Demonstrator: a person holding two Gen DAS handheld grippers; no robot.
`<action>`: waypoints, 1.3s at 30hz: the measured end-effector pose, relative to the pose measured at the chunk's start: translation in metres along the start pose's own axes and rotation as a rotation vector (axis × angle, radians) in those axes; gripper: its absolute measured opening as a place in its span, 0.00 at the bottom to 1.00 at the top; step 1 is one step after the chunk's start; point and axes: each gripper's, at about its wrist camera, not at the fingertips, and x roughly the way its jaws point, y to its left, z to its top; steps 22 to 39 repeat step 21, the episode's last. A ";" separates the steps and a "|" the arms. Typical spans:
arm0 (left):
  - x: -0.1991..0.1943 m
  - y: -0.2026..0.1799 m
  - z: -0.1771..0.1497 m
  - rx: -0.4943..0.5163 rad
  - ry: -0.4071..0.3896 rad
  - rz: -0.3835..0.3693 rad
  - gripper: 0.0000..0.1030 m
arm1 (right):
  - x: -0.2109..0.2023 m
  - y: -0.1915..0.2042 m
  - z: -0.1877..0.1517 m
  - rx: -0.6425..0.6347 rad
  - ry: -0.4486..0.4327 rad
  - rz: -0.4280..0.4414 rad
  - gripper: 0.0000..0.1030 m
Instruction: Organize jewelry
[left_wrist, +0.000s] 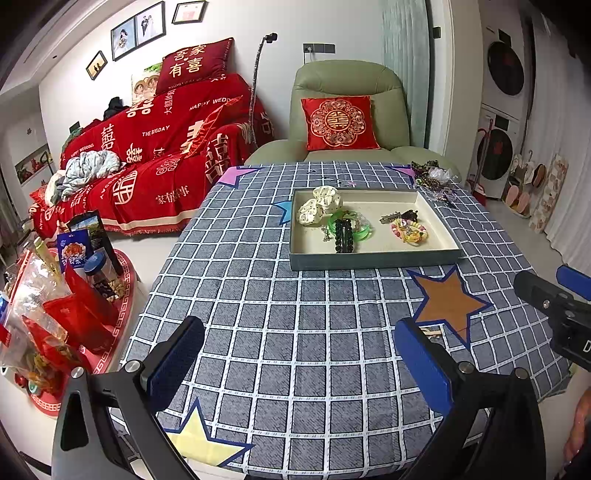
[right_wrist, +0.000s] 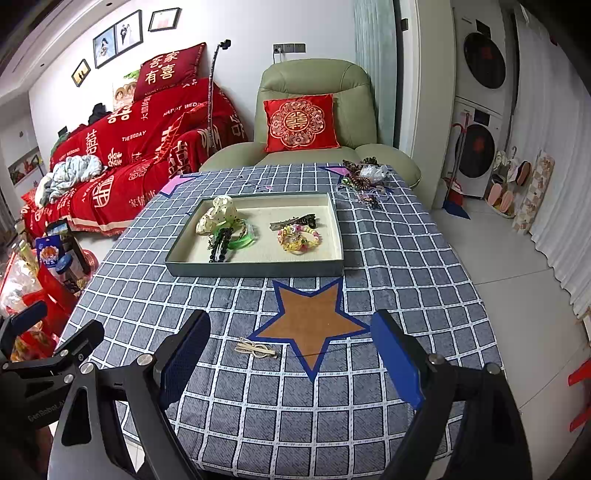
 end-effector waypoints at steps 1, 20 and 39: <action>0.000 0.000 0.000 0.000 0.001 0.001 1.00 | 0.000 0.000 0.000 0.000 0.000 0.000 0.88; 0.002 -0.005 0.002 0.010 -0.007 -0.006 1.00 | 0.001 0.001 -0.004 0.001 0.005 0.002 0.88; 0.002 -0.005 0.002 0.011 -0.005 -0.005 1.00 | 0.001 0.001 -0.003 0.001 0.006 0.003 0.88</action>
